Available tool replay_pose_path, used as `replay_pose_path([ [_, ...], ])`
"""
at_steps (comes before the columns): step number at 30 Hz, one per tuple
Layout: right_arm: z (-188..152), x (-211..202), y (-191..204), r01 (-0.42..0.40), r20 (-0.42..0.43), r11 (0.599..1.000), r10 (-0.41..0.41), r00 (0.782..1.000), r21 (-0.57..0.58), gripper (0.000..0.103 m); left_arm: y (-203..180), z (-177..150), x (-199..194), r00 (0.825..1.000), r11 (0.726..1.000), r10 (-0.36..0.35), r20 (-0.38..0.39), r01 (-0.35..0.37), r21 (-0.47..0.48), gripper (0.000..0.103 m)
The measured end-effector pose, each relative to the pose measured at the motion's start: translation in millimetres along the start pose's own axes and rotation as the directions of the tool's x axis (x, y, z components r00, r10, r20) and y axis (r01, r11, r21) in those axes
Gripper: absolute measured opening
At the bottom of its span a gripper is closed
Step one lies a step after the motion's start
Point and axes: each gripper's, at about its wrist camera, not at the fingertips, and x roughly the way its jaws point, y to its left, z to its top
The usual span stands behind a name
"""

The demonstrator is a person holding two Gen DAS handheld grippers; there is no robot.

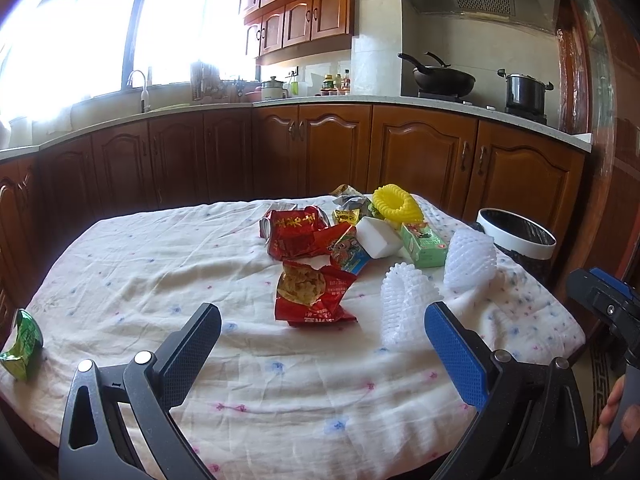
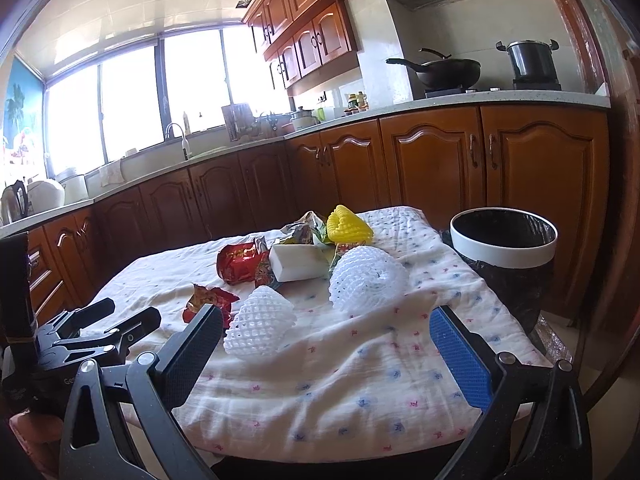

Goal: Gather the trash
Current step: 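Move both tools toward the trash on the table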

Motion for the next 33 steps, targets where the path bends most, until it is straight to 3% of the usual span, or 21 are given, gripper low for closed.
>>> replay_pose_path([
  [33,-2.4,2.7,4.9,-0.017,-0.011,1.000,0.017,1.000,0.005,0.103,3.7,-0.7,7.2,1.000,1.000,-0.004,-0.025,0.003,-0.016,0.102],
])
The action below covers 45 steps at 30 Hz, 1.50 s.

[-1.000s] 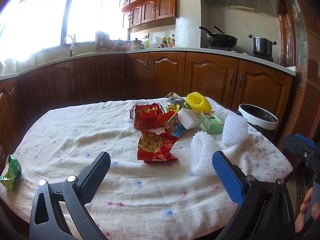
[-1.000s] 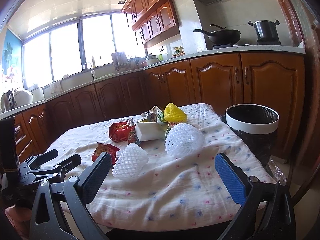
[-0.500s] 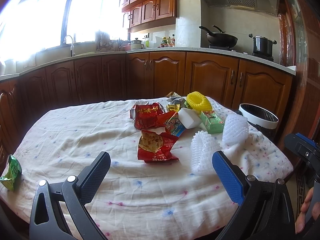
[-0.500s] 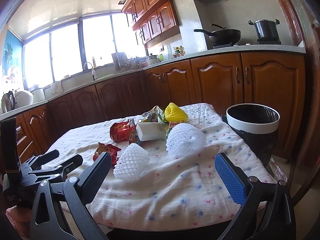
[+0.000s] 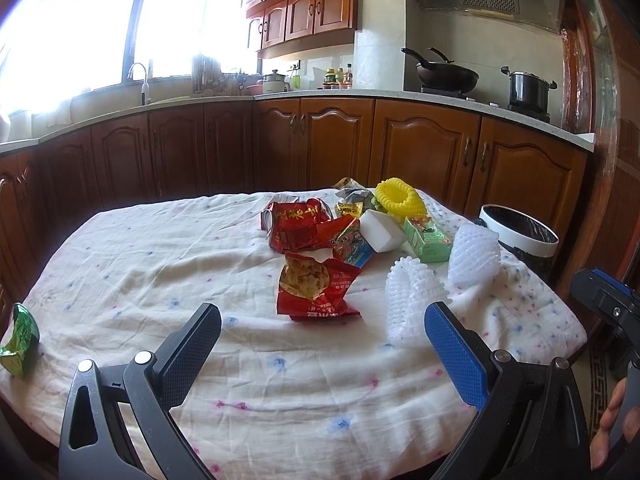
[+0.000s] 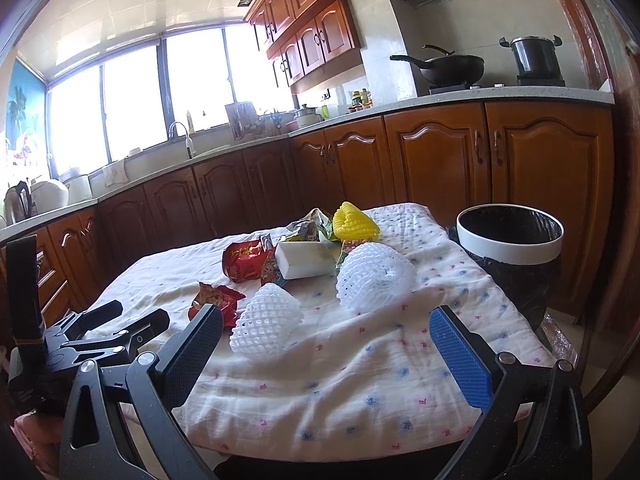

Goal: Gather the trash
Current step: 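Move both tools toward the trash on the table, then grasp the red chip bag with the left tool while the right tool grasps a white foam net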

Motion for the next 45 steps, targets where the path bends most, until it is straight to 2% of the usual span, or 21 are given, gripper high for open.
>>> replay_pose_path([
  [9,-1.6,4.9,-0.1,-0.024,-0.019,1.000,0.024,1.000,0.009,0.103,5.8,1.6,12.0,0.999,1.000,-0.014,-0.037,0.013,-0.018,0.100],
  [15,0.0,14.4,4.2,-0.075,-0.047,0.997,0.075,0.996,0.002,0.103,22.6,9.6,34.3,0.994,0.998,-0.032,-0.105,0.025,-0.065,0.091],
  [17,-0.4,20.7,4.7,-0.105,-0.070,0.994,0.106,0.992,0.015,0.099,27.8,13.5,43.8,0.990,0.996,-0.046,-0.130,0.036,-0.078,0.088],
  [23,-3.9,55.3,2.9,-0.184,-0.181,0.979,0.198,0.963,0.092,0.080,40.5,25.4,78.8,0.975,0.992,-0.084,-0.205,0.063,-0.108,0.081],
  [28,-6.8,85.5,6.0,-0.223,-0.268,0.966,0.252,0.930,0.132,0.072,52.3,31.7,116.7,0.947,0.983,-0.135,-0.291,0.092,-0.157,0.077],
  [30,-7.8,97.6,8.6,-0.226,-0.299,0.964,0.258,0.919,0.137,0.070,55.8,33.2,128.7,0.941,0.982,-0.139,-0.308,0.090,-0.169,0.074],
  [33,-10.4,116.1,9.7,-0.230,-0.343,0.961,0.271,0.899,0.156,0.063,54.8,33.6,140.4,0.933,0.981,-0.154,-0.325,0.104,-0.164,0.062],
  [34,-11.5,122.0,9.0,-0.230,-0.358,0.959,0.275,0.893,0.163,0.057,53.9,33.3,143.7,0.930,0.980,-0.161,-0.329,0.112,-0.164,0.055],
  [36,-15.6,131.8,7.7,-0.237,-0.382,0.954,0.291,0.877,0.183,0.040,52.9,32.4,147.8,0.924,0.976,-0.188,-0.334,0.136,-0.172,0.045],
  [37,-18.0,135.4,6.9,-0.244,-0.394,0.950,0.304,0.868,0.195,0.024,53.0,31.9,148.5,0.922,0.974,-0.196,-0.335,0.143,-0.174,0.037],
  [38,-20.0,138.0,6.6,-0.248,-0.402,0.948,0.311,0.861,0.202,0.022,53.2,31.5,148.9,0.920,0.974,-0.200,-0.337,0.147,-0.175,0.021],
  [41,-20.5,134.7,4.1,-0.259,-0.389,0.943,0.324,0.863,0.210,0.015,55.2,30.9,150.1,0.913,0.966,-0.227,-0.339,0.167,-0.196,0.010],
  [45,-11.6,127.5,5.1,-0.274,-0.359,0.942,0.328,0.874,0.193,0.012,51.4,37.9,139.8,0.923,0.966,-0.231,-0.306,0.180,-0.186,0.003],
])
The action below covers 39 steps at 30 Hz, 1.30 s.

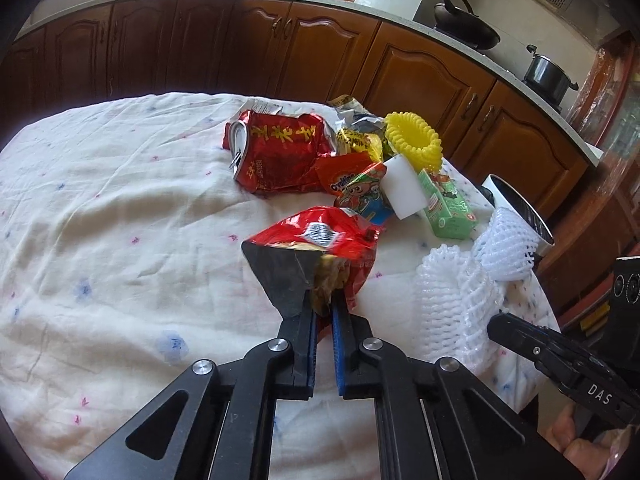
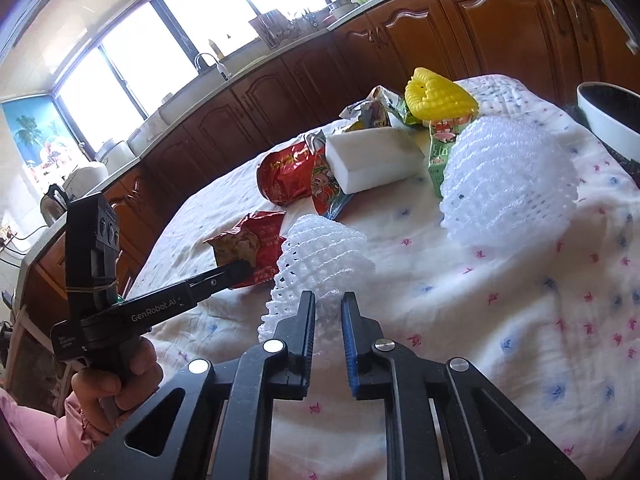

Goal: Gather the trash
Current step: 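Grasp the red chip bag with the left tool while the right tool grasps a white foam net, then carry both items over the bin and open both tools to drop them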

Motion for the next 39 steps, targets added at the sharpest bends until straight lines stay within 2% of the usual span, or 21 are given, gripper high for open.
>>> replay_pose_path([
  [1,1.0,-4.5,1.4,0.001,0.012,1.000,-0.001,1.000,-0.007,0.012,-3.3,1.5,-3.2,1.000,1.000,-0.005,0.006,0.005,0.005,0.000],
  [7,13.2,-27.5,8.1,-0.008,0.075,0.999,0.010,0.997,-0.038,0.011,-24.9,12.3,-21.0,0.998,0.998,-0.029,0.051,0.026,0.051,0.000],
  [12,25.3,-51.5,-1.3,0.001,0.134,1.000,0.002,0.991,-0.026,0.011,-47.1,21.9,-22.6,0.996,0.994,-0.064,0.055,0.059,0.088,0.000],
  [21,45.6,-105.1,-43.6,0.084,0.247,0.995,-0.093,0.965,0.048,0.011,-107.8,47.8,-3.1,0.985,0.970,-0.167,0.034,0.158,0.186,0.000],
  [30,61.7,-149.5,-116.2,0.200,0.315,0.965,-0.244,0.917,0.167,0.011,-179.5,70.1,44.7,0.967,0.924,-0.252,-0.035,0.251,0.287,0.000],
  [39,82.7,-168.8,-178.2,0.290,0.320,0.926,-0.359,0.877,0.244,0.011,-236.2,105.3,132.9,0.950,0.901,-0.268,-0.161,0.306,0.306,0.000],
])
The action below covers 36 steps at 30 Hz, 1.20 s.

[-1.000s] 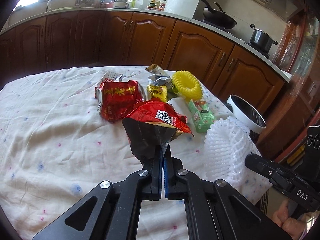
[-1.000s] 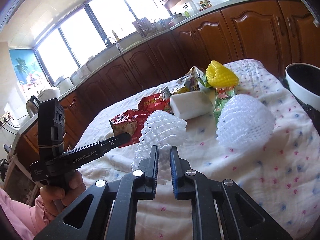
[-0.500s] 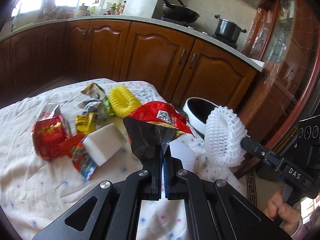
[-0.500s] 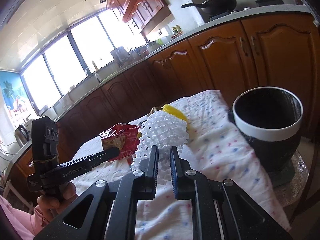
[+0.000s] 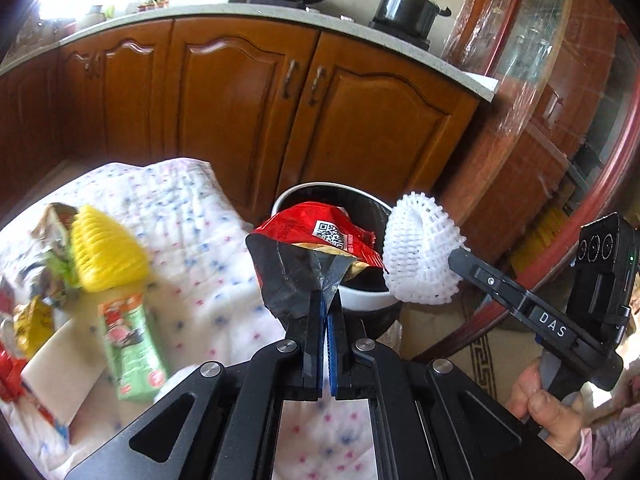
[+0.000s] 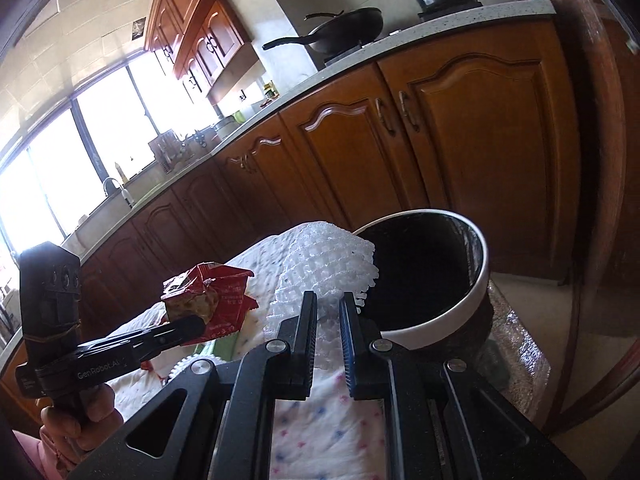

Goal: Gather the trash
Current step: 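Carry both items over the bin and open both tools to drop them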

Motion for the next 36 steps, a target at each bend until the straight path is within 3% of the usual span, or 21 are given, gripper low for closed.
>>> replay_pose_path([
  [8,26.2,30.2,-37.2,0.065,-0.027,0.998,-0.064,0.998,0.012,0.011,-15.7,49.9,68.9,0.998,0.998,0.015,-0.060,-0.011,0.063,0.000],
  [16,33.8,64.4,-62.5,0.088,-0.102,0.996,-0.086,0.991,0.019,0.012,-18.2,76.1,133.0,0.989,0.997,0.033,-0.142,-0.023,0.069,0.000],
  [19,34.2,77.5,-68.9,0.089,-0.138,0.996,-0.086,0.987,0.018,0.014,-12.7,80.7,149.1,0.985,0.998,0.035,-0.172,-0.026,0.055,0.006],
  [21,35.9,86.8,-71.0,0.092,-0.163,0.996,-0.088,0.983,0.015,0.017,-10.8,84.0,157.2,0.983,0.998,0.037,-0.182,-0.028,0.049,0.018],
  [23,34.7,90.4,-74.2,0.088,-0.175,0.996,-0.083,0.981,0.023,0.025,-10.4,87.5,159.1,0.984,0.998,0.044,-0.172,-0.037,0.044,0.036],
  [25,33.5,91.4,-77.1,0.083,-0.178,0.996,-0.075,0.981,0.035,0.036,-13.5,81.4,152.8,0.987,0.999,0.038,-0.157,-0.032,0.039,0.038],
  [26,33.1,91.0,-78.2,0.078,-0.175,0.996,-0.069,0.982,0.044,0.049,-13.1,81.5,150.7,0.988,0.999,0.038,-0.151,-0.033,0.035,0.041],
  [27,32.3,89.8,-78.9,0.070,-0.170,0.996,-0.060,0.984,0.052,0.055,-12.8,76.6,142.3,0.989,0.999,0.034,-0.143,-0.030,0.031,0.042],
  [31,28.8,79.3,-75.8,0.061,-0.142,0.996,-0.051,0.989,0.069,0.060,-9.2,61.3,112.9,0.995,1.000,0.024,-0.093,-0.023,0.010,0.051],
  [34,26.0,69.6,-71.1,0.047,-0.109,0.996,-0.038,0.993,0.080,0.077,-6.9,48.5,92.8,0.998,1.000,0.027,-0.053,-0.027,-0.006,0.054],
  [36,24.2,63.3,-64.4,0.034,-0.089,0.996,-0.027,0.996,0.083,0.083,-2.6,38.1,77.5,0.999,0.999,0.033,-0.030,-0.033,-0.020,0.055],
])
